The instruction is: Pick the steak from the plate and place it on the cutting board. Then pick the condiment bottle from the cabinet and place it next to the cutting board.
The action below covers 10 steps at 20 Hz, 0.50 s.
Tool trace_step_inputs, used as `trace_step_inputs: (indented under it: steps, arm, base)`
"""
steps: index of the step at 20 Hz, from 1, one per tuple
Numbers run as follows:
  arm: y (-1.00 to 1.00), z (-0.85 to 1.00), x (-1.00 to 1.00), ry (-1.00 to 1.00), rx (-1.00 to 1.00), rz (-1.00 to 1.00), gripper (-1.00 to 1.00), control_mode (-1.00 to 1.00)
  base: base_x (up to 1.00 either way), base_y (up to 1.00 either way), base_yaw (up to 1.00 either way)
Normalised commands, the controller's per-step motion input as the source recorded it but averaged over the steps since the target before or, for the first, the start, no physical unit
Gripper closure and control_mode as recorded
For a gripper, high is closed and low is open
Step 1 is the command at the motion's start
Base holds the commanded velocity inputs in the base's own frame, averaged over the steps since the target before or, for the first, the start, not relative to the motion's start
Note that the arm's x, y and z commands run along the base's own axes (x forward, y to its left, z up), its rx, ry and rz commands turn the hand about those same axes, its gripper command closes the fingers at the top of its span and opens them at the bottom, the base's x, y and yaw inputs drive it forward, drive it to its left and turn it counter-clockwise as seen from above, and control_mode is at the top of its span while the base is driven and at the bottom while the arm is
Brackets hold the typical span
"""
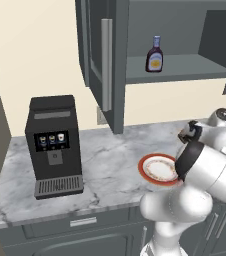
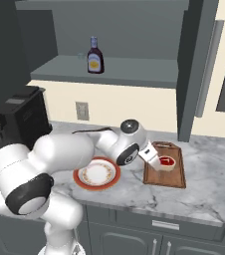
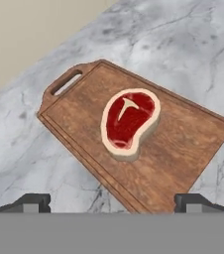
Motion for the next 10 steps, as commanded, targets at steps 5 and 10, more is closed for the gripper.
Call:
trace_step_inputs:
  steps: [5,10]
  arm:
    - [0.26,0.41,-0.09,-0.03,-0.04,0.0,-1.0,-1.0]
    - [0.25,0.34,-0.14,-0.05,0.0,0.0,-1.0,-1.0]
  base:
    - [0.0,0.0,0.0]
    - [0.0,0.0,0.0]
